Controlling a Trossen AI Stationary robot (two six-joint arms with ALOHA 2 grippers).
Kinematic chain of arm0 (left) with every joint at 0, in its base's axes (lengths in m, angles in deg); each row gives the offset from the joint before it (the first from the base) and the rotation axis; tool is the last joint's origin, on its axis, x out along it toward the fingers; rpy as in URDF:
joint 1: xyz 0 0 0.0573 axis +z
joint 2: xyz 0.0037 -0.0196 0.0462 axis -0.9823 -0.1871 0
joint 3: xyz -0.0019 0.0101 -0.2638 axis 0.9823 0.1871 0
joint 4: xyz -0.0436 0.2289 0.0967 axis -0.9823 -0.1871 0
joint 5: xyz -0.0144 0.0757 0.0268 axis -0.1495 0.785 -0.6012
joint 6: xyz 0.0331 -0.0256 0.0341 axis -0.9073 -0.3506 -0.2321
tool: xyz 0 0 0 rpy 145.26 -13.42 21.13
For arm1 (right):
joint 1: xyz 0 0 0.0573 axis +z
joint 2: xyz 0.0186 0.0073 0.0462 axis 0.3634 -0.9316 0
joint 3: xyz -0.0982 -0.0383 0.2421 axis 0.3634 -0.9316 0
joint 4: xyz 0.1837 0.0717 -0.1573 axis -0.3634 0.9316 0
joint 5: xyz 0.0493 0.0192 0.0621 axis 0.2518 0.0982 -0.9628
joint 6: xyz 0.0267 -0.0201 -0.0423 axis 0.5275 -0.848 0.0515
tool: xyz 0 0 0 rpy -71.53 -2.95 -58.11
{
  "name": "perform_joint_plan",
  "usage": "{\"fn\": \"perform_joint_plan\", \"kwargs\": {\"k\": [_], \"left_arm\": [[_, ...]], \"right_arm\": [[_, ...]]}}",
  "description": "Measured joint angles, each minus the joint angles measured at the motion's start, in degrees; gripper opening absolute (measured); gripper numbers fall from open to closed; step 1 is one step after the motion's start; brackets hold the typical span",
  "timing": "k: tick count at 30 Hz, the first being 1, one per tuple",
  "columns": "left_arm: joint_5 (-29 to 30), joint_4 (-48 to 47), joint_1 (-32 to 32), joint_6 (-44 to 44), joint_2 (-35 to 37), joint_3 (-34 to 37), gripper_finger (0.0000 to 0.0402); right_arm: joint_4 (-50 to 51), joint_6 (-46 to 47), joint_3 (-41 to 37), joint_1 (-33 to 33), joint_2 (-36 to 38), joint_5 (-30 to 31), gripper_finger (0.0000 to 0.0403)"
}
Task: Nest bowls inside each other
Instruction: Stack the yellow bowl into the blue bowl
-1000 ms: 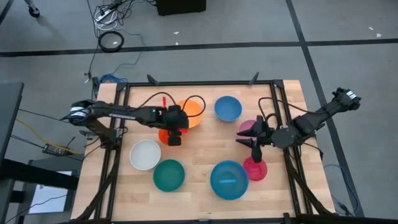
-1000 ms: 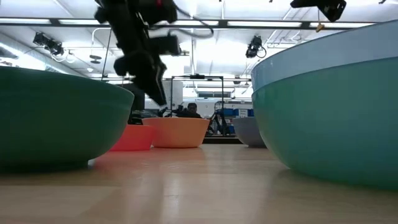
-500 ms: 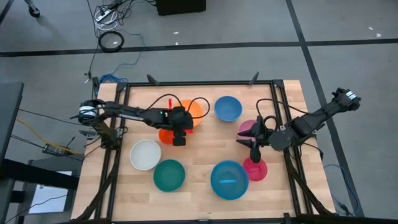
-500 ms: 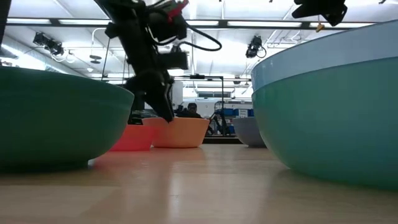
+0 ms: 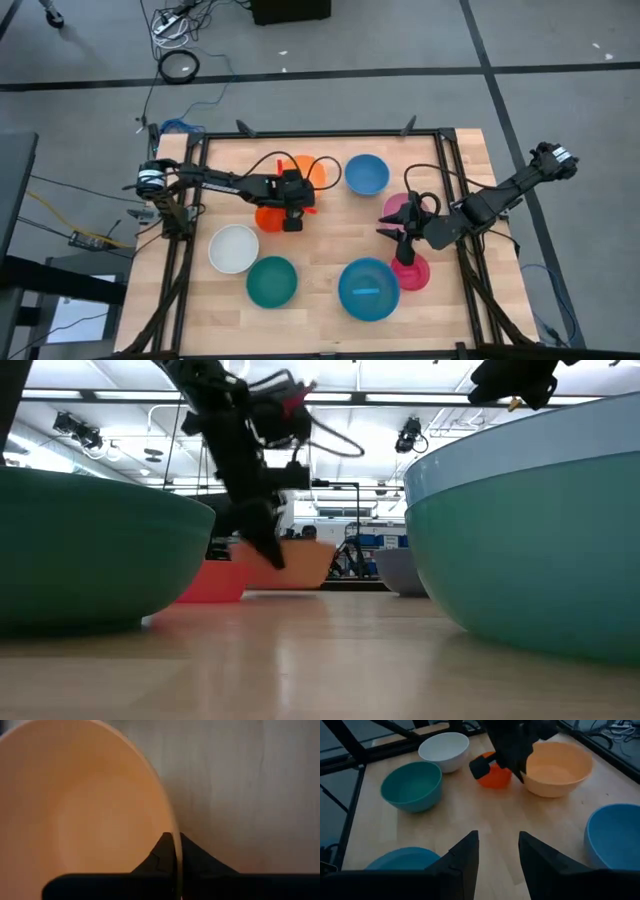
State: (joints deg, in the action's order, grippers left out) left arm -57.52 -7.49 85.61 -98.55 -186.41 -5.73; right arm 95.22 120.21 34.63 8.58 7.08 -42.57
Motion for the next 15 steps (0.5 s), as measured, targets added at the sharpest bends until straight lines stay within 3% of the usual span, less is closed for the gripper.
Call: {"fn": "perform_joint_plan", "kwargs": {"k": [4, 9, 15], "left_arm": [[-0.43, -1.17, -1.3, -1.2, 1.08, -5.27, 0.0007], [-16.74, -1.46, -8.07, -1.57, 1.81, -16.59, 0.0006], [-28.93, -1.42, -16.45, -2.53, 1.22, -23.39, 0.0006]], "right_arm": [[0.64, 0.91, 0.0, 0.0, 0.0, 2.07, 0.0128], [4.2, 4.37, 0.0, 0.0, 0.25, 6.7, 0.0124], [7.39, 6.78, 0.0, 0.06, 1.38, 11.93, 0.0117]]}}
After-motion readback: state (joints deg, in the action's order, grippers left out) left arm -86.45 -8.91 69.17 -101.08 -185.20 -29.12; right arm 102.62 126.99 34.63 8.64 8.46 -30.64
